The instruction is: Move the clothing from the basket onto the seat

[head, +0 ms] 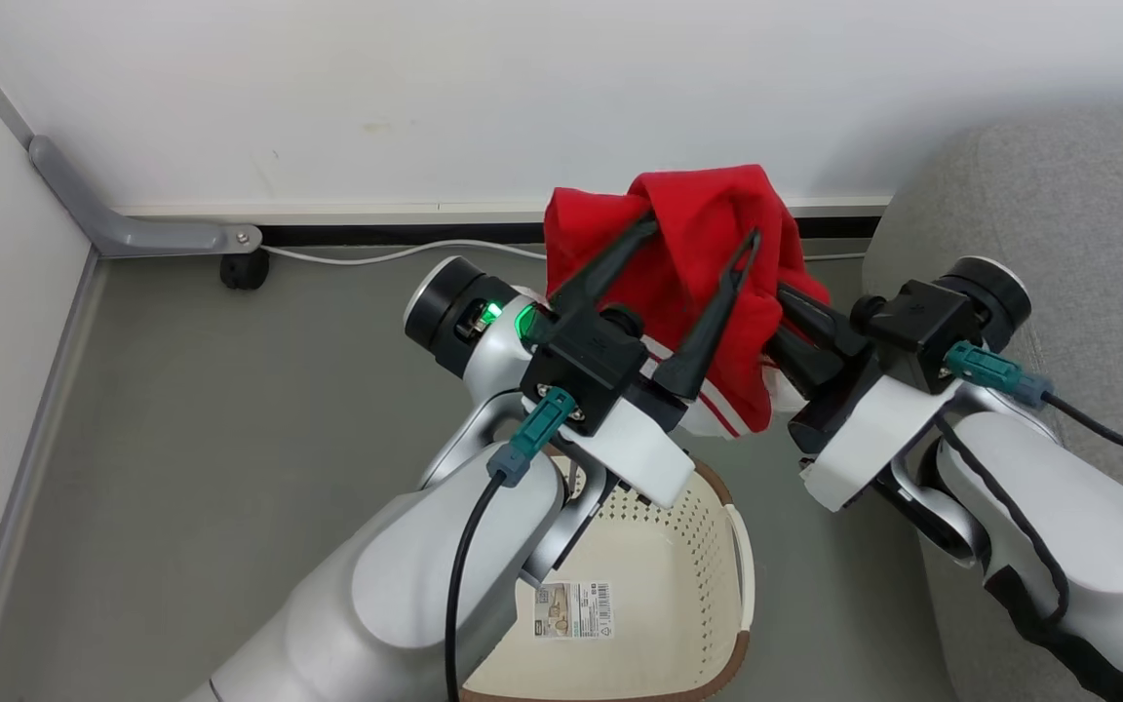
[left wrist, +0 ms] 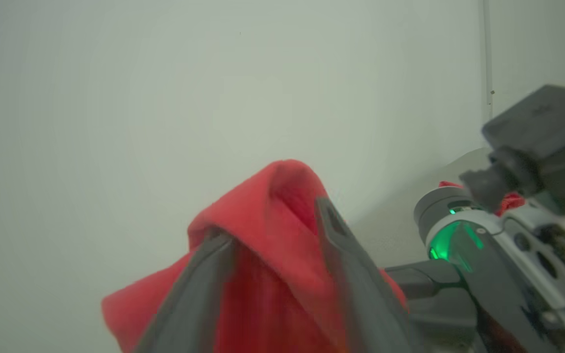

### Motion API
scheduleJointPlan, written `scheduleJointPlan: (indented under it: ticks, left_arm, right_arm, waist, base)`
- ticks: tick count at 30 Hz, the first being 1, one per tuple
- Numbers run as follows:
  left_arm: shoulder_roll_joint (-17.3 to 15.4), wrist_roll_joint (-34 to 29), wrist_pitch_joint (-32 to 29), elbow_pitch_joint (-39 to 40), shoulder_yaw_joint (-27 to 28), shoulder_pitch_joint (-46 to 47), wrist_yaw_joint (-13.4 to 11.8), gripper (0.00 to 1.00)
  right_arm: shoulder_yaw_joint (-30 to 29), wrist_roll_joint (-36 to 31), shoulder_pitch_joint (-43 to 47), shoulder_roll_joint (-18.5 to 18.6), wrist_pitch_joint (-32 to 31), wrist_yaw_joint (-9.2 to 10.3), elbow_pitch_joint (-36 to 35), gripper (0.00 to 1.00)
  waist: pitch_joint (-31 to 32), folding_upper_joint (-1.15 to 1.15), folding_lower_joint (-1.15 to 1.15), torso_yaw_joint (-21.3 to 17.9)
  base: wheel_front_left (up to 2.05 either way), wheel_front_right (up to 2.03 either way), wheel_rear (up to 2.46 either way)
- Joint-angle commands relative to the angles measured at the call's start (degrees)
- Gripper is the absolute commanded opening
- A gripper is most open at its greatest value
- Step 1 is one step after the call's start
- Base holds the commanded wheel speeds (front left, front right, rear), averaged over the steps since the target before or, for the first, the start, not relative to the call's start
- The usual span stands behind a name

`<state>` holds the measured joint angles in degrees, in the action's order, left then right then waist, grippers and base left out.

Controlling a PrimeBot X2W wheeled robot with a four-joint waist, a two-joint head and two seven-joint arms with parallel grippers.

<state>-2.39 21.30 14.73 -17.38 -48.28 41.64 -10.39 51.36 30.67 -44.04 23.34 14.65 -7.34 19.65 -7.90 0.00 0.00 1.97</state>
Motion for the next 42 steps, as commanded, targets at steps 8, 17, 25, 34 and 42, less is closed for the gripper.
scheduleJointPlan:
  ticks: [8,17,25,34,42]
  left_arm:
    - [-0.5,1.2,0.3,-1.4,1.9,0.4,2.1,1.0]
    - [-0.5,3.1,0.3,-4.1,1.2,-1.1,5.9,1.0]
    - [-0.5,5.8,0.3,-7.9,0.2,-2.0,10.1,1.0]
    - [-0.5,9.9,0.3,-12.5,-1.0,-2.5,14.6,1.0]
    - [-0.5,11.1,0.3,-15.4,-1.8,-2.3,16.7,1.0]
  right_arm:
    - [-8.1,0.2,4.5,0.8,0.3,-0.14,-0.8,0.0]
    - [-16.3,0.1,6.8,2.5,0.3,-0.14,-1.1,0.0]
    - [-23.2,-0.6,8.4,3.8,0.3,-0.14,-1.5,0.0]
    - [-29.2,-1.1,10.5,4.8,0.3,-0.14,-2.1,0.0]
    - [-33.9,-1.5,13.4,5.0,0.3,-0.14,-2.5,0.0]
  waist:
    - [-0.1,0.0,0.0,-1.3]
    - [-0.3,0.0,0.0,-4.6]
    - [0.1,0.0,0.0,-9.7]
    - [0.7,0.0,0.0,-16.5]
    - [1.6,0.0,0.0,-22.4]
  base:
    - [0.0,0.0,0.0]
    - [0.0,0.0,0.0]
    - [0.0,0.0,0.0]
    - [0.0,0.0,0.0]
    - [0.0,0.0,0.0]
